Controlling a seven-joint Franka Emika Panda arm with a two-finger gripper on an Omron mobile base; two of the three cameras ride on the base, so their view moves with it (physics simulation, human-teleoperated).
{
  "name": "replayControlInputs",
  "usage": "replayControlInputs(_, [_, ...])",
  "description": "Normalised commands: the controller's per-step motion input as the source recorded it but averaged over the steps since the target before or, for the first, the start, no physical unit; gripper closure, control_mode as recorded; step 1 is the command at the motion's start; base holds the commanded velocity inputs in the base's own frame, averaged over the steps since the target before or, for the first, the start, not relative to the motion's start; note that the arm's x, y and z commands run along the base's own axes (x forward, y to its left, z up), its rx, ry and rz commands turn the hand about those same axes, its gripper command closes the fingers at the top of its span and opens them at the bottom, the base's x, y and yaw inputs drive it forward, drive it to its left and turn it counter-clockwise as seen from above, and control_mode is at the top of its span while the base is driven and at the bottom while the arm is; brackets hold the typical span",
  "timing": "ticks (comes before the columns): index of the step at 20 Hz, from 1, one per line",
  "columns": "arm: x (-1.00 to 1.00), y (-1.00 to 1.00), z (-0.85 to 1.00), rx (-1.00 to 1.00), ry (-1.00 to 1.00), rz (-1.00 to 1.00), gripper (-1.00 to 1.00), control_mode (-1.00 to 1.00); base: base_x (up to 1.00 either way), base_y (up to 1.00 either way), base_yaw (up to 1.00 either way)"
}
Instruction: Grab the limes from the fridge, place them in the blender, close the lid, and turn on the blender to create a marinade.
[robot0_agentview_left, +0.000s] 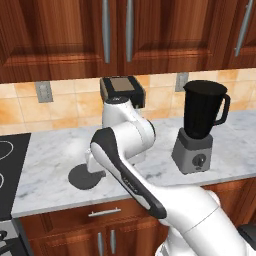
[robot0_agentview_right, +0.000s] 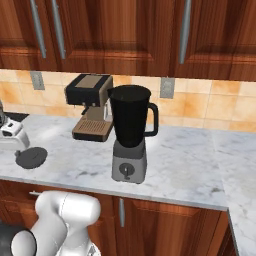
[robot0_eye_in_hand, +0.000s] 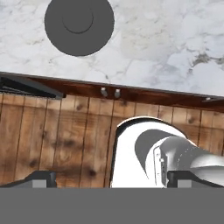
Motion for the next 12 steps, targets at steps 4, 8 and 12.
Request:
replayControlInputs(4, [0.32,0.26,-0.21,0.02,0.03,-0.04,-1.0,-1.0,0.0,0.0,0.0])
replayControlInputs(8, [0.32,0.43,-0.2,0.0,0.0,-0.01,-1.0,-1.0,0.0,0.0,0.0])
replayControlInputs(12, [0.55,0.07,-0.47,0.0,0.0,-0.03,-1.0,-1.0,0.0,0.0,0.0])
